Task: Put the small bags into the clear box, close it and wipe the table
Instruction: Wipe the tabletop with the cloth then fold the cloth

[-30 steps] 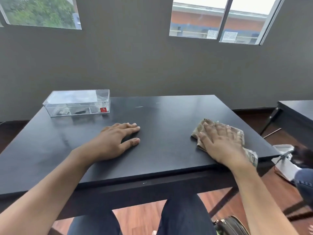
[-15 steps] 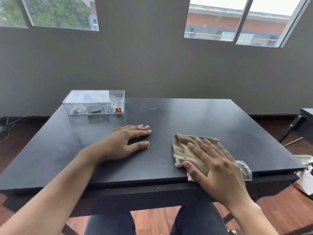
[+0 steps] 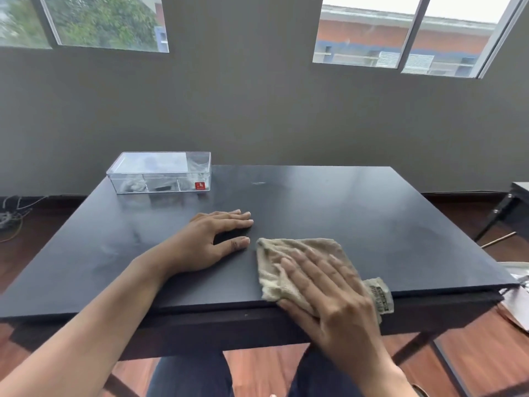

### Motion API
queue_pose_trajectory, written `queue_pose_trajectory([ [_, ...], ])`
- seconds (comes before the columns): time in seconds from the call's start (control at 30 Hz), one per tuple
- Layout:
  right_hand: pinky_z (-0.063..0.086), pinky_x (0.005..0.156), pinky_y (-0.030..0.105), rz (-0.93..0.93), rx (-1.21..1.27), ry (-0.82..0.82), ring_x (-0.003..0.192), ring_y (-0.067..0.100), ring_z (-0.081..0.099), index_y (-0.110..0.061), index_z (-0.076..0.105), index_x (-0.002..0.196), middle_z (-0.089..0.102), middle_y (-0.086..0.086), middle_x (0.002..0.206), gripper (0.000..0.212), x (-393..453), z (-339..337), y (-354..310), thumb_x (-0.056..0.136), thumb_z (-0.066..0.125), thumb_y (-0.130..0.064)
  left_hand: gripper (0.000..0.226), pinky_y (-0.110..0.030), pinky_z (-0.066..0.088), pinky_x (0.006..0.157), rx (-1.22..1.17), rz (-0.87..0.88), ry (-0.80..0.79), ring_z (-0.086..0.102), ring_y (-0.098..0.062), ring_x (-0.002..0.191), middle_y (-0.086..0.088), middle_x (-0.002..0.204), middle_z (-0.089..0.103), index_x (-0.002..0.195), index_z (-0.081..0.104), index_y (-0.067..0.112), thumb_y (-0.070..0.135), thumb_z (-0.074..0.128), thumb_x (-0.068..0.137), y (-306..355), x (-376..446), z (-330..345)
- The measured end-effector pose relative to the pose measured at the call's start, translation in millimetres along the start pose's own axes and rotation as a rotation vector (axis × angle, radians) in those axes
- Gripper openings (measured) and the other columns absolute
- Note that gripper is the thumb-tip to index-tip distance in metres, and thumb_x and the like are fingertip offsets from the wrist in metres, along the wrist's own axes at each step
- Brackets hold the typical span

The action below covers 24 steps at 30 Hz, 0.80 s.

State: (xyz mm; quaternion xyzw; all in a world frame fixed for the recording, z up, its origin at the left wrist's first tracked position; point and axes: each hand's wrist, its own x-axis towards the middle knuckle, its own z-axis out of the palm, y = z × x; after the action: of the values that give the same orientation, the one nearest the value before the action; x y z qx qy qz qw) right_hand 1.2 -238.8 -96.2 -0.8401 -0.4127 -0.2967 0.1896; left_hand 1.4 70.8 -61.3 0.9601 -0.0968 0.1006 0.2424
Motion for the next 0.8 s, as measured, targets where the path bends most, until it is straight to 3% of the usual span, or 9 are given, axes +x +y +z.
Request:
queue_pose_trajectory([
  [0.17, 0.041, 0.113, 0.058, 0.190, -0.024, 0.072, 0.144, 0.019, 0.049, -0.023, 0.063, 0.140, 0.058, -0.003, 0.149, 0.048, -33, -25, 51, 0.102, 0.054, -0.051, 0.049, -0.040, 0.024, 0.123, -0.010, 0.003, 0.027, 0.031, 0.012, 0.142, 0.025, 0.150, 0.046, 0.140, 0.056, 0.040, 0.058, 0.056, 0.095, 1, 1, 2],
  [0.4, 0.041, 0.114, 0.051, 0.086, 0.081, 0.155, 0.144, 0.014, 0.048, -0.030, 0.067, 0.137, 0.059, -0.010, 0.147, 0.042, -4, 31, -49, 0.098, 0.066, -0.048, 0.058, -0.041, 0.030, 0.121, 0.004, 0.014, 0.061, 0.035, 0.010, 0.141, 0.026, 0.148, 0.049, 0.139, 0.058, 0.040, 0.068, 0.047, 0.090, 0, 1, 4],
  [0.5, 0.043, 0.113, 0.049, 0.017, 0.076, 0.149, 0.143, 0.015, 0.050, -0.031, 0.066, 0.138, 0.059, -0.009, 0.148, 0.044, 1, 33, -53, 0.099, 0.065, -0.050, 0.058, -0.039, 0.031, 0.121, 0.010, 0.018, 0.059, 0.035, 0.009, 0.142, 0.025, 0.148, 0.048, 0.140, 0.058, 0.038, 0.067, 0.044, 0.091, 0, 0, 4],
  [0.6, 0.042, 0.115, 0.050, -0.027, 0.016, 0.123, 0.145, 0.017, 0.048, -0.027, 0.062, 0.142, 0.057, -0.006, 0.151, 0.045, -15, 10, -7, 0.101, 0.062, -0.046, 0.055, -0.038, 0.031, 0.121, 0.008, 0.020, 0.069, 0.035, 0.009, 0.141, 0.025, 0.148, 0.049, 0.139, 0.058, 0.037, 0.064, 0.048, 0.092, 0, 0, 6],
  [0.8, 0.038, 0.111, 0.063, 0.423, -0.101, 0.329, 0.132, 0.029, 0.061, -0.006, 0.075, 0.122, 0.070, 0.011, 0.132, 0.044, -62, -43, 132, 0.108, 0.046, -0.036, 0.052, -0.037, 0.031, 0.121, 0.005, 0.015, 0.066, 0.034, 0.011, 0.141, 0.027, 0.148, 0.048, 0.140, 0.057, 0.039, 0.063, 0.050, 0.094, -3, 2, 7],
])
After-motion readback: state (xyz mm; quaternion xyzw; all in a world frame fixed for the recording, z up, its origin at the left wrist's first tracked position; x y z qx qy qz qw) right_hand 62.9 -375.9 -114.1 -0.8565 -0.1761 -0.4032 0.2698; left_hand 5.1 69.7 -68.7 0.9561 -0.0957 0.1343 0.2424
